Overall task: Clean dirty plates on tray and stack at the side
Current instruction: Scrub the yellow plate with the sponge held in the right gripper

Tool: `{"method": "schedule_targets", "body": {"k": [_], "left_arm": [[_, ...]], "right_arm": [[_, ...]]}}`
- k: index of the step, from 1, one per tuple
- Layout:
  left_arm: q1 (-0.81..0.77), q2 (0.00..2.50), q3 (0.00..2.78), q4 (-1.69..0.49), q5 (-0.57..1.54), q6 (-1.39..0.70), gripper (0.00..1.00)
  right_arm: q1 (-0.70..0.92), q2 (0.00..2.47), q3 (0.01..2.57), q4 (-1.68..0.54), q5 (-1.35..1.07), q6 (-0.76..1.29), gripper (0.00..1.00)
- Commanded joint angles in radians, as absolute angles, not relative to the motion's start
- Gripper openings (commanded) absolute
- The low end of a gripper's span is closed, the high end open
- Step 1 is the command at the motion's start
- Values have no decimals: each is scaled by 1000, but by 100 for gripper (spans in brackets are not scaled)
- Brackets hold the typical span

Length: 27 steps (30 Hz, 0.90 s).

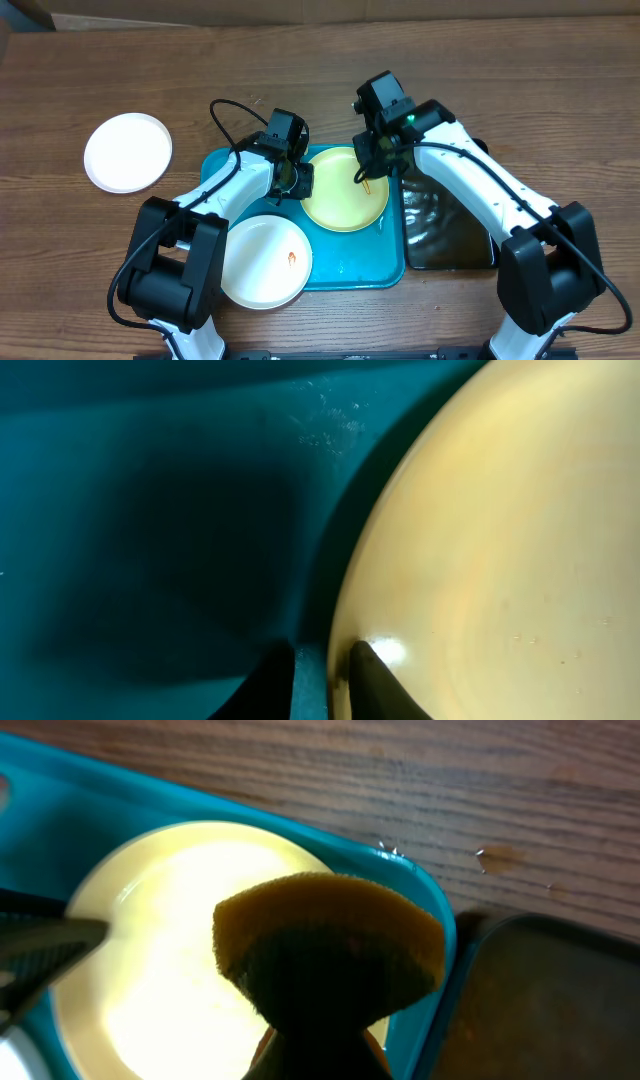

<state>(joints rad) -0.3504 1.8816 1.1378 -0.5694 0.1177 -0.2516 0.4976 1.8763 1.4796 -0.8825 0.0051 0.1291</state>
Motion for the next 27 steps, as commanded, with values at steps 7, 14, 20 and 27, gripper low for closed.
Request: {"method": "schedule_targets", "body": {"k": [7, 14, 20, 27], "left_arm": [[-354, 1903, 1133, -570, 125, -247, 16], [-354, 1903, 1133, -567, 128, -247, 15], [-354, 1903, 1133, -567, 128, -247, 18], [-354, 1903, 1133, -567, 128, -247, 19]], "right_arm": [[498, 1866, 1325, -748, 21, 122, 4], [498, 1869, 1245, -654, -7, 122, 4], [498, 1901, 1242, -649, -47, 126, 14], [498, 1938, 1241, -658, -47, 126, 11]]}}
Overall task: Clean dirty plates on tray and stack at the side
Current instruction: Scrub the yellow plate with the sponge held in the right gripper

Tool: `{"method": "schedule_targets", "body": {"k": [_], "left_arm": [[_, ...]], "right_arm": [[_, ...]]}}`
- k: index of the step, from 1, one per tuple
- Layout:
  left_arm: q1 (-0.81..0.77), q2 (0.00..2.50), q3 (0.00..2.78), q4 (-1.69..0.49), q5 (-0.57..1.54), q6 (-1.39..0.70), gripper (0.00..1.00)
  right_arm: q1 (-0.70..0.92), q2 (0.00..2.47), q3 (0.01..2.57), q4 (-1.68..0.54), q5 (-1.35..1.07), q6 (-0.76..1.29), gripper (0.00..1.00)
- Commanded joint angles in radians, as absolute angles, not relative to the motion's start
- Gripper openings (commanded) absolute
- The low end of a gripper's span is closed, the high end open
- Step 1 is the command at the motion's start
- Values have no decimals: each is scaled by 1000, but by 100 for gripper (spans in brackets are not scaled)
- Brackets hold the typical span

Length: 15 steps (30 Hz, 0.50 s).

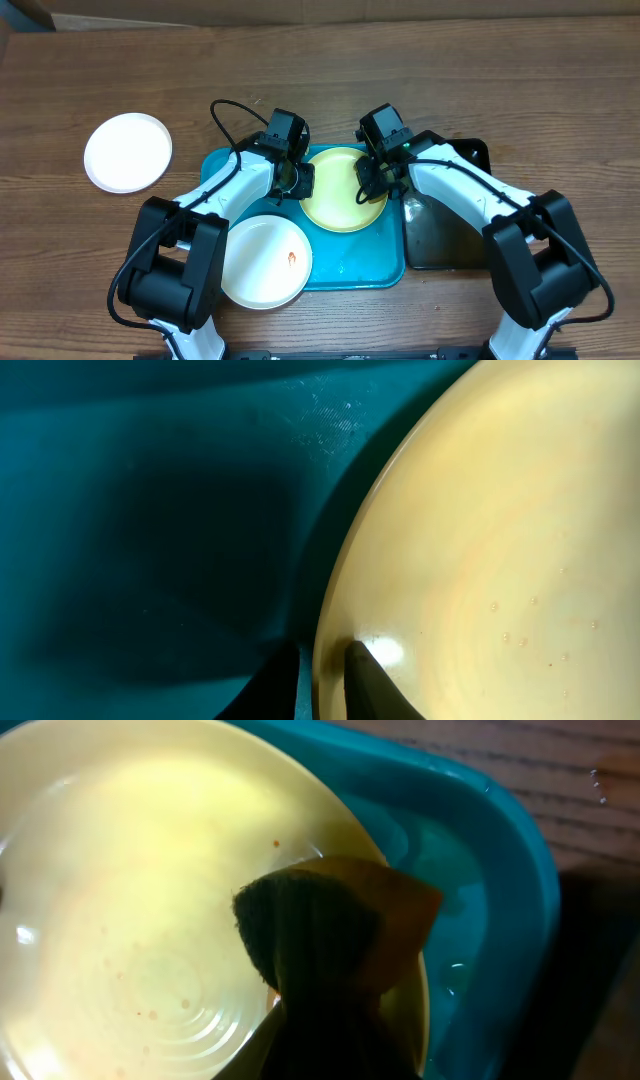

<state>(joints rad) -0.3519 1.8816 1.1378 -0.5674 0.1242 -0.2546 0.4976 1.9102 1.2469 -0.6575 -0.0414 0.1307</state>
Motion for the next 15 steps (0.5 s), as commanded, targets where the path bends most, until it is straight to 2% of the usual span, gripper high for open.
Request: {"method": "schedule_targets", "body": {"k": [1, 4, 7, 15], "left_arm": [[-354, 1903, 1133, -567, 128, -247, 19], [-354, 1903, 1133, -567, 128, -247, 18], [-354, 1903, 1133, -567, 128, -247, 18], [-354, 1904, 1133, -567, 127, -247, 18]], "right_arm": [[498, 1943, 1241, -657, -47, 126, 8], [498, 1966, 1241, -660, -48, 126, 4], [498, 1987, 1241, -662, -91, 126, 4], [491, 2010, 1283, -731, -395, -25, 4]]}}
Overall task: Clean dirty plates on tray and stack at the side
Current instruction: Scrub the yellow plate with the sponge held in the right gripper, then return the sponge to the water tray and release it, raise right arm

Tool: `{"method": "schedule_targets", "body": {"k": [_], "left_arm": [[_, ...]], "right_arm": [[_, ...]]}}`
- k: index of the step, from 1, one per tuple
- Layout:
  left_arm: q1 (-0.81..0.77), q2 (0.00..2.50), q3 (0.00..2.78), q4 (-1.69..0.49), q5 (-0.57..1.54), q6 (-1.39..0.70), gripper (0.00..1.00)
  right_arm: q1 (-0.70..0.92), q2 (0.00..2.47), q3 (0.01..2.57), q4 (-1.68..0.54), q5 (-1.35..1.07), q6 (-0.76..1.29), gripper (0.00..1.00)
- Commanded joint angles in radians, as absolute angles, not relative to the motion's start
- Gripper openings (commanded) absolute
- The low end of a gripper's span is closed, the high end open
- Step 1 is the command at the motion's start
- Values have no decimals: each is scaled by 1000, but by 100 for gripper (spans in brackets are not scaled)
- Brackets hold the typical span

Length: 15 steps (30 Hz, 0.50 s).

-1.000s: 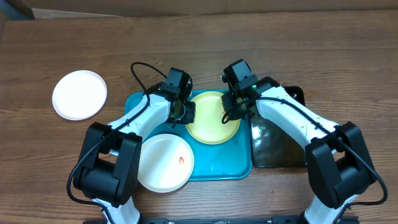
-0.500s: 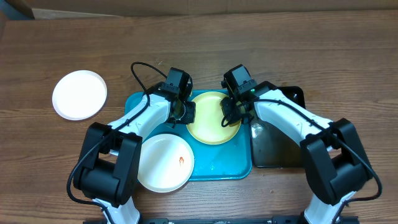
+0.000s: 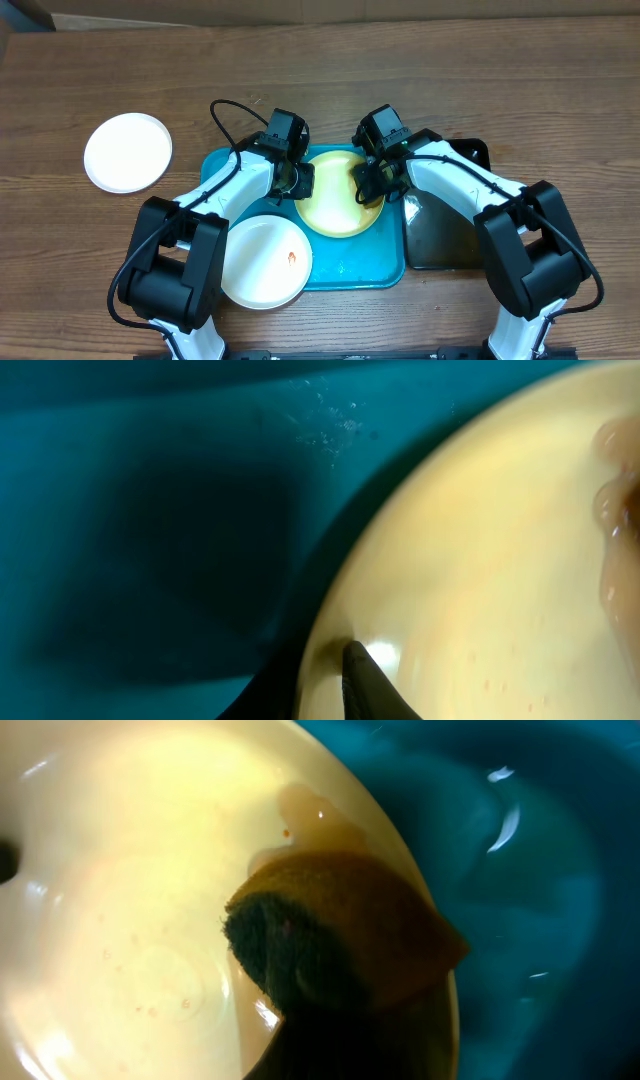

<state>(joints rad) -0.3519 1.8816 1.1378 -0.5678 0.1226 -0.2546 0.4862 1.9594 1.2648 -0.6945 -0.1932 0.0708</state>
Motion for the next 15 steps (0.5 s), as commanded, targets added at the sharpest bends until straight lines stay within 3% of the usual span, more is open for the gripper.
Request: {"method": "schedule_targets", "body": {"k": [1, 7, 15], "left_arm": [[-354, 1903, 1133, -566, 127, -247, 18], [-354, 1903, 1133, -564, 128, -247, 18], [-354, 1903, 1133, -568, 124, -247, 19]], "right_arm": [[487, 2010, 1300, -742, -438, -35, 4], [458, 2009, 1384, -708, -673, -35, 4], [374, 1976, 1583, -881, -631, -35, 4]]}}
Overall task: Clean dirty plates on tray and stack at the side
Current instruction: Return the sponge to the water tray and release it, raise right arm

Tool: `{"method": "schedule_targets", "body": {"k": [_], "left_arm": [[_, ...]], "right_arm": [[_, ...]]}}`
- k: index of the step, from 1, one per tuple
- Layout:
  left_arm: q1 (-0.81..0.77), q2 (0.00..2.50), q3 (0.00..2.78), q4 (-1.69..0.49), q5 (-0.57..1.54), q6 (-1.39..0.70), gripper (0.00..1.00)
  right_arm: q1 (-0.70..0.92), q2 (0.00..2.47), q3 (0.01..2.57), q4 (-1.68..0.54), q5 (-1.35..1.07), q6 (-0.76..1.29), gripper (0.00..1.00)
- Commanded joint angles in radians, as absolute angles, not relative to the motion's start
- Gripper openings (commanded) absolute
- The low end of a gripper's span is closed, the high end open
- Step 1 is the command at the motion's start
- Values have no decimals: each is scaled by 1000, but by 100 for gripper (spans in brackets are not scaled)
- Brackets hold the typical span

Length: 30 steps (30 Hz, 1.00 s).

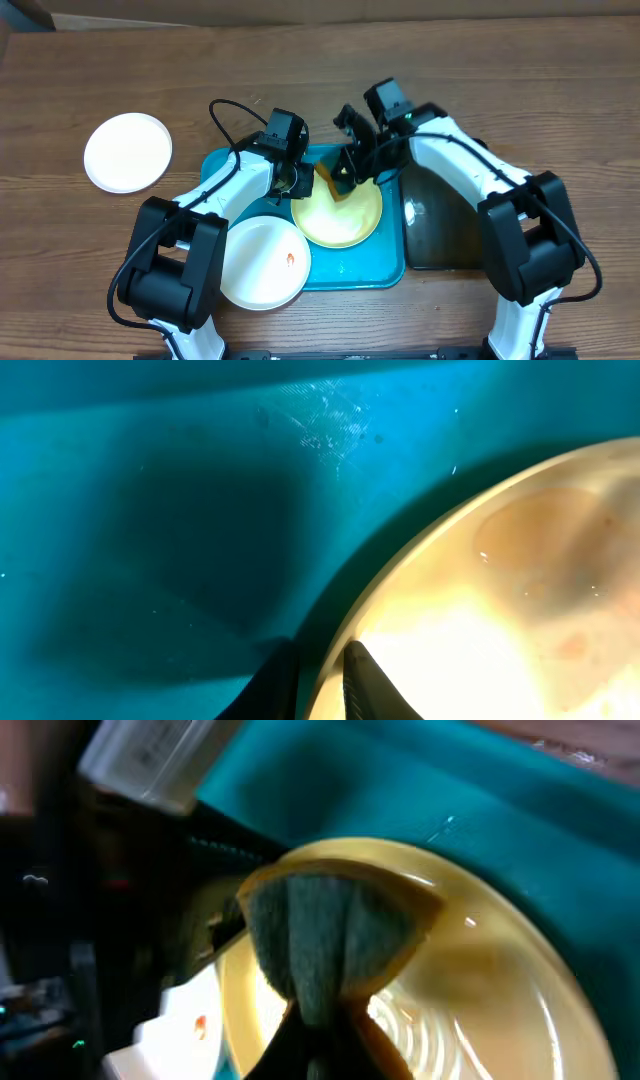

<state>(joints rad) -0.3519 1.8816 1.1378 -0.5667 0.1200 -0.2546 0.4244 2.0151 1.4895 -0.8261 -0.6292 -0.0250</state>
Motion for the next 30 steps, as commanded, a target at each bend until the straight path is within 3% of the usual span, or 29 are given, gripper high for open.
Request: {"method": "schedule_targets", "body": {"k": [1, 8, 12, 24, 25, 27, 30], "left_arm": [[-354, 1903, 1133, -569, 124, -247, 19], [-354, 1903, 1133, -570, 124, -247, 23], [-354, 1903, 1133, -569, 124, -247, 24], [-354, 1903, 1133, -572, 125, -247, 25], [-354, 1903, 1133, -572, 125, -247, 25], [-354, 1903, 1133, -572, 125, -248, 28], [-354, 1903, 1136, -595, 123, -247, 31]], "right_arm": [[358, 1967, 1603, -918, -597, -35, 4], [202, 1921, 1636, -1144, -281, -27, 4], [113, 1924, 1609, -1195, -165, 88, 4], [51, 1925, 1363, -1065, -124, 154, 4], [51, 1925, 1357, -1060, -124, 154, 7], [51, 1924, 1356, -1059, -124, 154, 25], [41, 1922, 1382, -1071, -129, 158, 39]]}}
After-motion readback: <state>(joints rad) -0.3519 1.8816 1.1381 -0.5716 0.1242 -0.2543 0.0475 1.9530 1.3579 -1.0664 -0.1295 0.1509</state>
